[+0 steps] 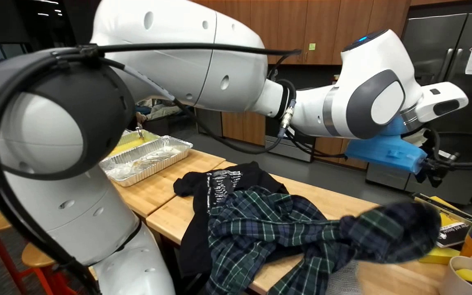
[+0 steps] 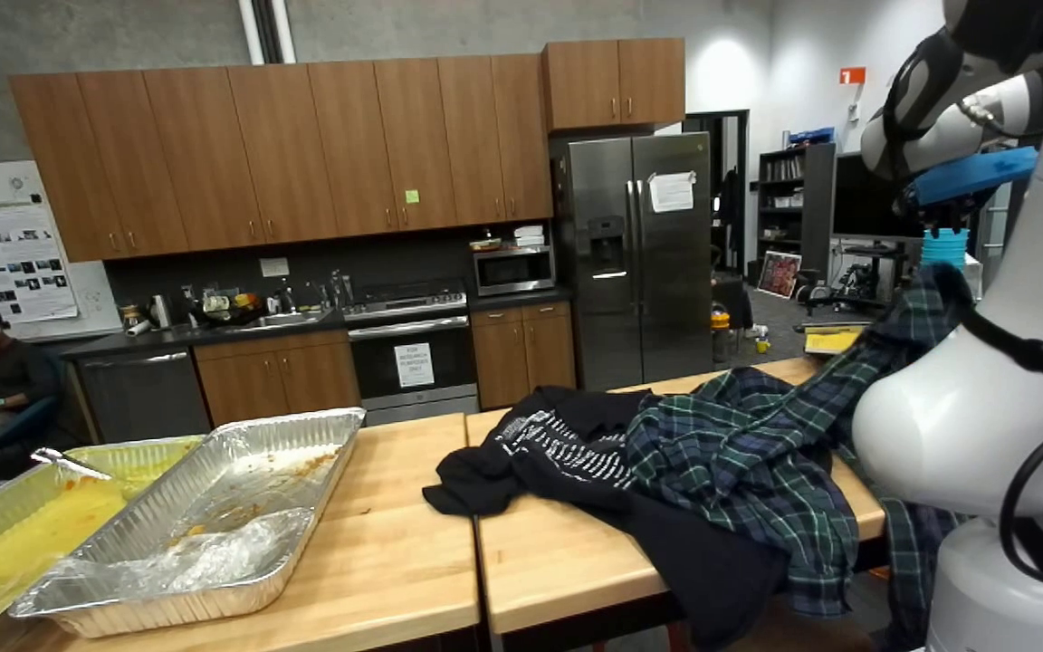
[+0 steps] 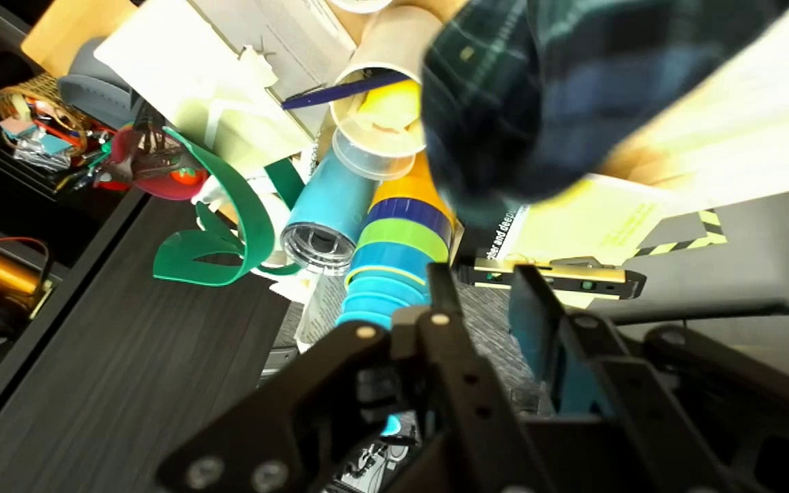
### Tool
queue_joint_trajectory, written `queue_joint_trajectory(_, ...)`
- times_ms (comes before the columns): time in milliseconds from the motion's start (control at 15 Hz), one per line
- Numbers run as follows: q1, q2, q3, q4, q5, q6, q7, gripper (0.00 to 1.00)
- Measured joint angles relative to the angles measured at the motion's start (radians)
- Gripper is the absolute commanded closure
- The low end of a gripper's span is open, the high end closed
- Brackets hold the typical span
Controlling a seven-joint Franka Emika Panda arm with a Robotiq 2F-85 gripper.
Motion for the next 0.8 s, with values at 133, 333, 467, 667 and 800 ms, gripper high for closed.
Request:
queue_joint_trajectory(133, 0.01, 0.015, 0.023, -0.013, -0.02, 0.0, 0.011, 0.26)
queue_joint_trajectory(333, 0.053, 0.031, 0.056, -0.072, -0.023, 0.027, 0.004, 0.05)
queue_joint_trajectory(467, 0.092, 0.034, 0.082, -0.133, -0.025, 0.071, -0.007, 0.0)
queue_joint_trajectory(667, 0.158, 0.031, 0.124, -0.229, -0.021, 0.163, -0.042, 0.0)
queue_joint_trajectory(800, 0.203, 0.025, 0.156, -0.282, -0.019, 0.214, -0.073, 0.0)
